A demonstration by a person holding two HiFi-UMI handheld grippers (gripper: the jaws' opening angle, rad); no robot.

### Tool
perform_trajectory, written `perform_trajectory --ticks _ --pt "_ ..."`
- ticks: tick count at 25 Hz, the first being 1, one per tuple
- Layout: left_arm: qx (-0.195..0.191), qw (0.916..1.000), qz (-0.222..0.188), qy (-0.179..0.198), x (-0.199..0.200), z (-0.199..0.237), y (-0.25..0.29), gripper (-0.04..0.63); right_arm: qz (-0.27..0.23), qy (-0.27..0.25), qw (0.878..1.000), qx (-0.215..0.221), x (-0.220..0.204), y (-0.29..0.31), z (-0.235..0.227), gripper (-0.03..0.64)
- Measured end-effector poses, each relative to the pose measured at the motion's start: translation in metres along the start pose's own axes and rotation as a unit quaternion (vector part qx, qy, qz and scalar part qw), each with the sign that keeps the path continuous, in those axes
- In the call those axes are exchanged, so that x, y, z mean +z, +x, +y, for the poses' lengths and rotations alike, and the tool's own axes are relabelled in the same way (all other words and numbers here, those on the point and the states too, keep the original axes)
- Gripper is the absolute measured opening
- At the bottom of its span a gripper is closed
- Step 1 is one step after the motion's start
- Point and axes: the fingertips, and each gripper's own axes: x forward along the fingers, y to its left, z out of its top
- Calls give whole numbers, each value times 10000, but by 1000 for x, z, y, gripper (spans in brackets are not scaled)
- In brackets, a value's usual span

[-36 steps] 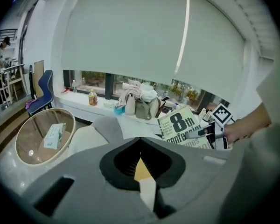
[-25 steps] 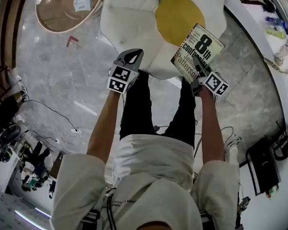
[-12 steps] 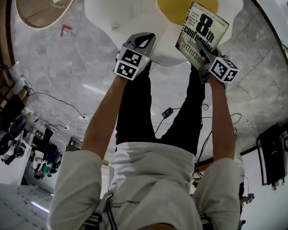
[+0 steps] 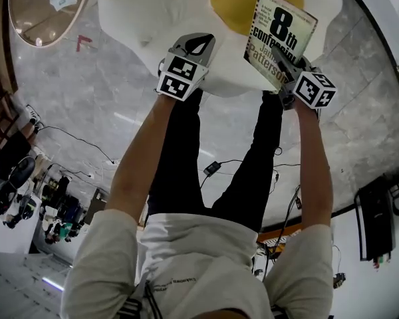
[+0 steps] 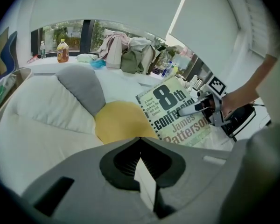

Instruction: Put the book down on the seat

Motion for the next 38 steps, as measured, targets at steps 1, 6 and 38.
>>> perform_trajectory --ticks 1,6,38 --pt "-5 10000 -2 -2 -2 5 6 9 21 -29 10000 4 0 8 -3 156" --pt "-86 9999 -53 -125 -17 24 30 8 90 16 9999 -113 -8 41 -13 156" --pt "-44 9925 -377 -1161 -59 41 151 9 581 1161 9868 973 -48 159 -62 155"
